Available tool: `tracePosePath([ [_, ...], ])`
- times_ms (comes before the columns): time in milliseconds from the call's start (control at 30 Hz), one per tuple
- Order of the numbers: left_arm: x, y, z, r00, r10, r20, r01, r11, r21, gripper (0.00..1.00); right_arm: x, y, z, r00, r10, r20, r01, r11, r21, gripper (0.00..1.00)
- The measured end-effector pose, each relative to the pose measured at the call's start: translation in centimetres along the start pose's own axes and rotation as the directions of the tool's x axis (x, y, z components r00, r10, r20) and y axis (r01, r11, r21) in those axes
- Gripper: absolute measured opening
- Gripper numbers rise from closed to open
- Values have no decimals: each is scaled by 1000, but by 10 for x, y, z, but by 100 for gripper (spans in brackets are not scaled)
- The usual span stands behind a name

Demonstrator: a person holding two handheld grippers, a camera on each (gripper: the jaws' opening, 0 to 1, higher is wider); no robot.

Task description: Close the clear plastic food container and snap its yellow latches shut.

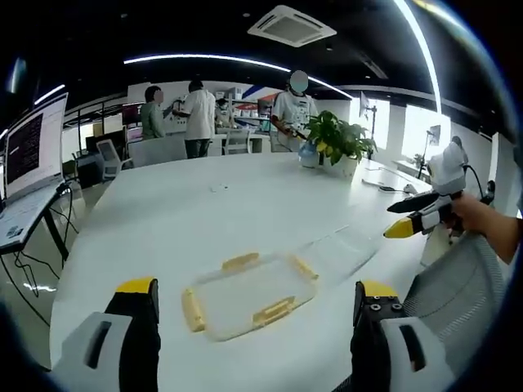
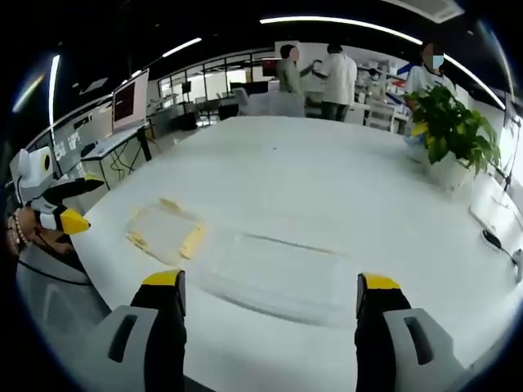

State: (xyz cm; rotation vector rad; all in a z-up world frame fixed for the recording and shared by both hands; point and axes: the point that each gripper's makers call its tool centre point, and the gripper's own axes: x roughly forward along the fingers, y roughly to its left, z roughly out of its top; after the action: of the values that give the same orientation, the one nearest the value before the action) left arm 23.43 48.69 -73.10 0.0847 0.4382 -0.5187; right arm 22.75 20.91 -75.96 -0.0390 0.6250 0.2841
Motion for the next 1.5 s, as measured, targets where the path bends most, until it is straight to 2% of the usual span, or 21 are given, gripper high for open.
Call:
tracePosePath([
  [1333, 0, 1, -7, 999, -4, -48, 5, 1000, 27, 96, 0, 6, -4, 1000, 15, -24, -16, 1000, -12, 77],
  [1433, -2, 3, -1, 1000, 20, -20, -18, 997, 77, 96, 0, 6, -4, 1000, 17, -25, -18, 1000, -11, 77],
  [1500, -4, 6, 8, 999, 37, 26, -40, 994, 101, 95, 0, 7, -4, 999, 18, -28, -19, 1000, -12, 76],
])
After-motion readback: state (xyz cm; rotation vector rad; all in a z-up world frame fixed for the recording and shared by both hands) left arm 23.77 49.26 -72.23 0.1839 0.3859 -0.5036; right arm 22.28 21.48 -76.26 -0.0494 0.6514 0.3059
